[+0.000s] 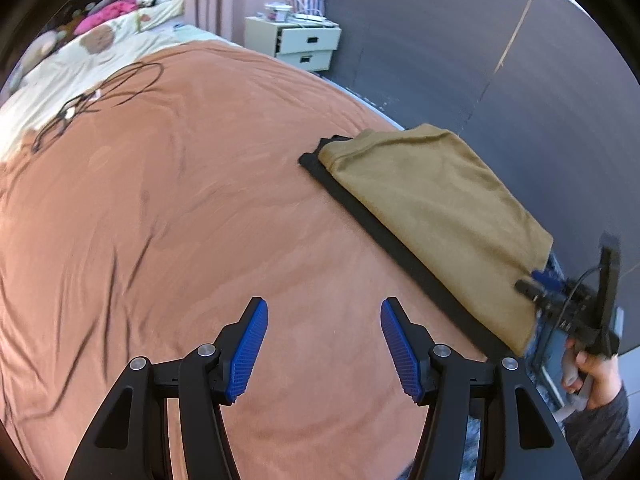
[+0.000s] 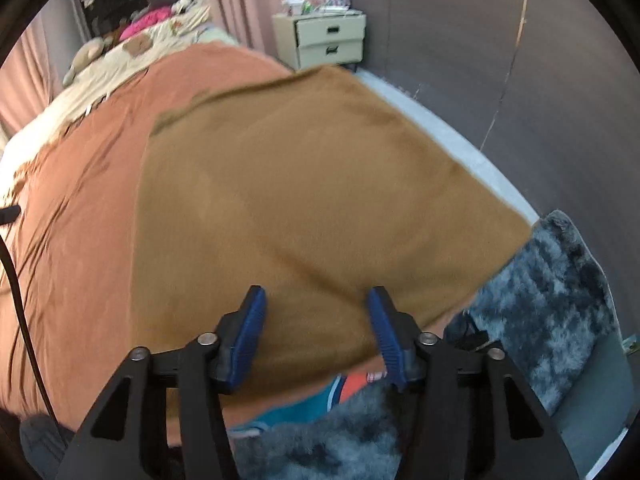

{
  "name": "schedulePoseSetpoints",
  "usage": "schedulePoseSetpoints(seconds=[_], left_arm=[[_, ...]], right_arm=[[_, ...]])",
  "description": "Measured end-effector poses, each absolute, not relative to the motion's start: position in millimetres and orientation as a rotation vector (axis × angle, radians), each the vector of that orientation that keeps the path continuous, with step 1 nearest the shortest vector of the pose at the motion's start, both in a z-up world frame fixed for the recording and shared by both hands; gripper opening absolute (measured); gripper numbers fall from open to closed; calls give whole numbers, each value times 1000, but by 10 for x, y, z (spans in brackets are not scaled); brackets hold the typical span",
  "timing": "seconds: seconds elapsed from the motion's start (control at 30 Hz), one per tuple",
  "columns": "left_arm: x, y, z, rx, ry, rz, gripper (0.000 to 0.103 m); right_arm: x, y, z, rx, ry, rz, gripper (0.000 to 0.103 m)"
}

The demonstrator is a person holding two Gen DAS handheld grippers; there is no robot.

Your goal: Fold small clothes

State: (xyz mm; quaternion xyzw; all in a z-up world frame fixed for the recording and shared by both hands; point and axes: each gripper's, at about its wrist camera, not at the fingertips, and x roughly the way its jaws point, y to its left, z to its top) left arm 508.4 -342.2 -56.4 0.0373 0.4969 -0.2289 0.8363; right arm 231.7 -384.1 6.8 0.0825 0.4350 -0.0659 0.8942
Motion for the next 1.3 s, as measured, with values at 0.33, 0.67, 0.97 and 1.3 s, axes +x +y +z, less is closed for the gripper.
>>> schedulePoseSetpoints(seconds=[0.33,0.67,0.97,1.3], left_arm=[[4529,-3097,-51,57,975,-453,76],[3991,-2789,499,51,889,-414,103],[3472,-2492,887,92,852,-395,103],[2994,-2004,1185,35,798,-357,103]], right_arm=[[1862,-3770,367,194,894,-94,52],[1223,-3578,842,168,810,-103,83],[655,-3298,1148,141,759,-141,103],[160,-3047,1375,146,716,-107,103]])
